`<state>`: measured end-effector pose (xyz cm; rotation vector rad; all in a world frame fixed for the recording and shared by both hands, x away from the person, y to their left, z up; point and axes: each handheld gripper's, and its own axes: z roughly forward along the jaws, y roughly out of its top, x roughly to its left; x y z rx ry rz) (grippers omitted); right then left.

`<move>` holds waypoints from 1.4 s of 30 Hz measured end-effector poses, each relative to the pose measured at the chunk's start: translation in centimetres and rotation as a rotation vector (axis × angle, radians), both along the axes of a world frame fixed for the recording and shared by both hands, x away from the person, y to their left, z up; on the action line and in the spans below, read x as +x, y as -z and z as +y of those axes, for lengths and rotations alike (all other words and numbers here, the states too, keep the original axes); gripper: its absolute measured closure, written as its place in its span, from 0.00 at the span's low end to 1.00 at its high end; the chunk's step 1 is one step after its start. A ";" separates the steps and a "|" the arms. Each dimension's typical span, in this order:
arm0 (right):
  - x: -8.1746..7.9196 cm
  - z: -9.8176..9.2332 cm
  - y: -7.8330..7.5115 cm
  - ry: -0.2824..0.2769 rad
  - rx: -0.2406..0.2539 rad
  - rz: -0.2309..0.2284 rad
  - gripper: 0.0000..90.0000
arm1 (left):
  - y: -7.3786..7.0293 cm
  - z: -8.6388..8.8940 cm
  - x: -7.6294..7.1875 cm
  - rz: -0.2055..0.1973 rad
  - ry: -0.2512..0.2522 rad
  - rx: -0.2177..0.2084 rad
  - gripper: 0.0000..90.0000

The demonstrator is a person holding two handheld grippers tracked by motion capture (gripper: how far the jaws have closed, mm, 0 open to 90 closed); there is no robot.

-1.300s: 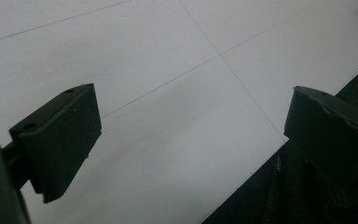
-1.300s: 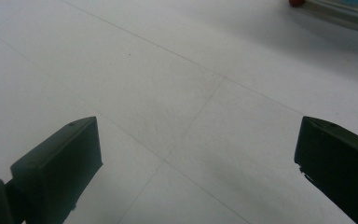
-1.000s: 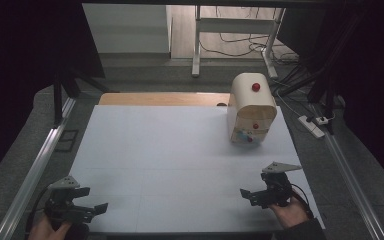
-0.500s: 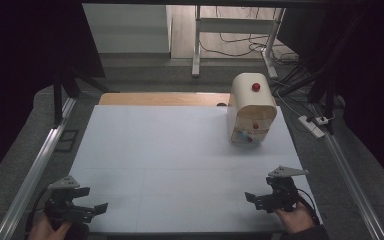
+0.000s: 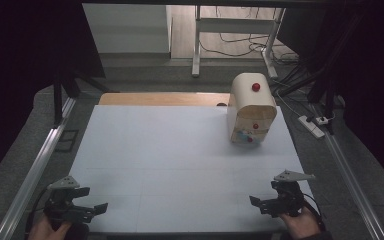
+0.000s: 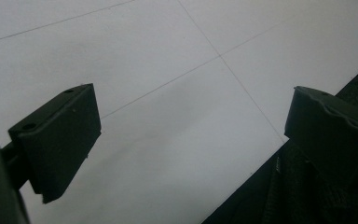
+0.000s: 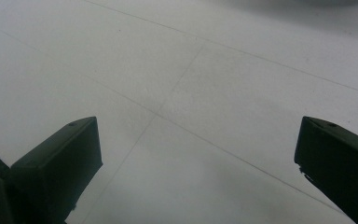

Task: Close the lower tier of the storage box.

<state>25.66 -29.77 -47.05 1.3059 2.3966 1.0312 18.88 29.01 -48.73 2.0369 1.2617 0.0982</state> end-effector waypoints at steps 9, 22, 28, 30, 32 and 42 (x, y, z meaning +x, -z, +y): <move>-0.6 -0.7 -0.1 0.019 0.005 -0.001 0.00 | 0.0 0.0 0.0 0.000 0.000 0.000 0.04; -1.4 -1.5 -0.3 0.047 0.010 -0.006 0.00 | 0.0 0.0 0.0 -0.001 0.000 0.000 0.04; -1.6 -1.8 -0.4 0.054 0.009 -0.010 0.00 | 0.0 0.0 0.0 -0.002 0.002 0.000 0.04; -1.7 -1.9 -0.4 0.059 0.008 -0.009 0.00 | 0.0 0.0 0.0 -0.002 0.002 0.000 0.03; -1.7 -2.0 -0.4 0.059 0.008 -0.014 0.00 | 0.0 0.0 0.0 -0.002 0.002 0.000 0.03; -2.1 -2.5 -0.5 0.075 0.006 -0.011 0.00 | 0.0 0.0 0.0 -0.004 0.002 0.001 0.03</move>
